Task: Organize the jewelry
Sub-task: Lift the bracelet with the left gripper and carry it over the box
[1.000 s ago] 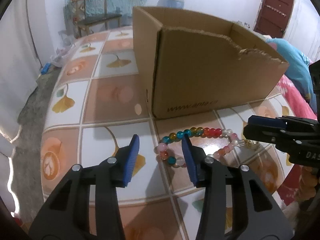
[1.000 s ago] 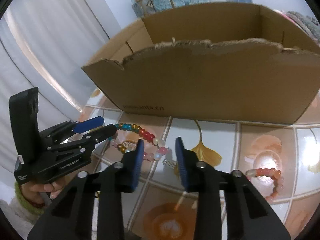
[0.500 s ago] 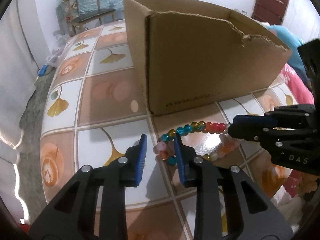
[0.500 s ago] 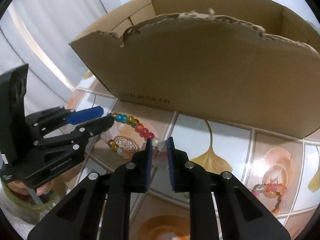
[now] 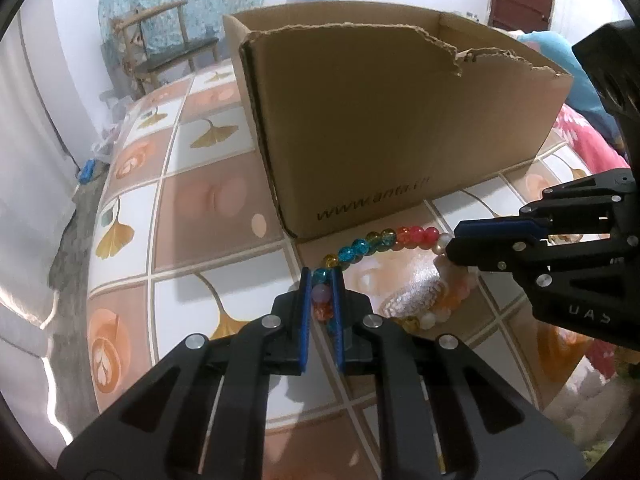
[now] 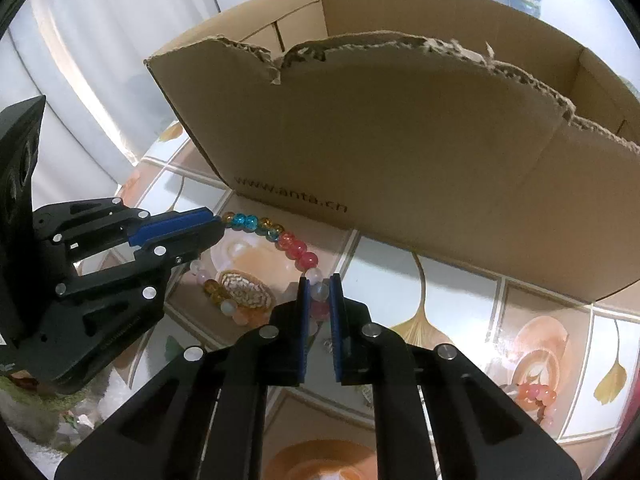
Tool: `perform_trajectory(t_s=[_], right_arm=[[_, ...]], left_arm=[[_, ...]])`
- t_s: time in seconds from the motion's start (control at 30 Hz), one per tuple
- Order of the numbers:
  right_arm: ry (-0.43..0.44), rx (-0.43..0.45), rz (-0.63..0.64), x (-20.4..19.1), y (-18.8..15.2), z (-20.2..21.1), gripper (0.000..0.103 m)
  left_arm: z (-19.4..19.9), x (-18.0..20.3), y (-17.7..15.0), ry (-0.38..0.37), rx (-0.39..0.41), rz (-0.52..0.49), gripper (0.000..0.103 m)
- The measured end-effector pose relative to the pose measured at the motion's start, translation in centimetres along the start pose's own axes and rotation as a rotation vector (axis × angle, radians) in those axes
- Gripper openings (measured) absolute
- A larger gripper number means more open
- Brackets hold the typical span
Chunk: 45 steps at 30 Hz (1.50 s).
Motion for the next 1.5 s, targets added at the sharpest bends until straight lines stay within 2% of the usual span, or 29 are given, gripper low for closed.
perform_trajectory(t_s=[0.2,0.53,0.83,1.07,1.2,1.33,1.5], right_arm=[[0.004,0.054,-0.018,-0.2,0.4,0.8,0.01],[0.008,0.185,0.01,-0.9,1.2,5.1,0.009],[0.021,0.318,0.04,-1.1,2.6,10.6,0.009],[0.01,0.427,0.091,-0.6,5.3,15.0,0.009],[-0.004,0.458,0.119,0.2,7.3,16.4,0.009],[-0.023,0.467,0.146,1.3,9.7,16.9,0.009],[0.025,0.401,0.155,2.9,13.0,15.3,0.009]], left_arm=[[1.0,-0.2,0.3,0.003,0.037,0.014,0.009],[6.3,0.7,2.2,0.039,0.169,0.004,0.009],[11.7,1.9,5.3,0.065,0.312,-0.05,0.009],[15.1,2.7,8.4,0.072,0.408,-0.089,0.009],[16.2,3.1,11.0,0.073,0.458,-0.126,0.009],[15.7,2.9,13.5,0.061,0.464,-0.137,0.009],[12.9,2.2,16.1,0.037,0.397,-0.14,0.009]])
Point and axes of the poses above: each gripper's, at about its wrist camera, not at the fingertips, and z roughly against the way its jaws point, x to its right, y to its top, the point moved 6 cm from there along -z, roughly the way its jaws point
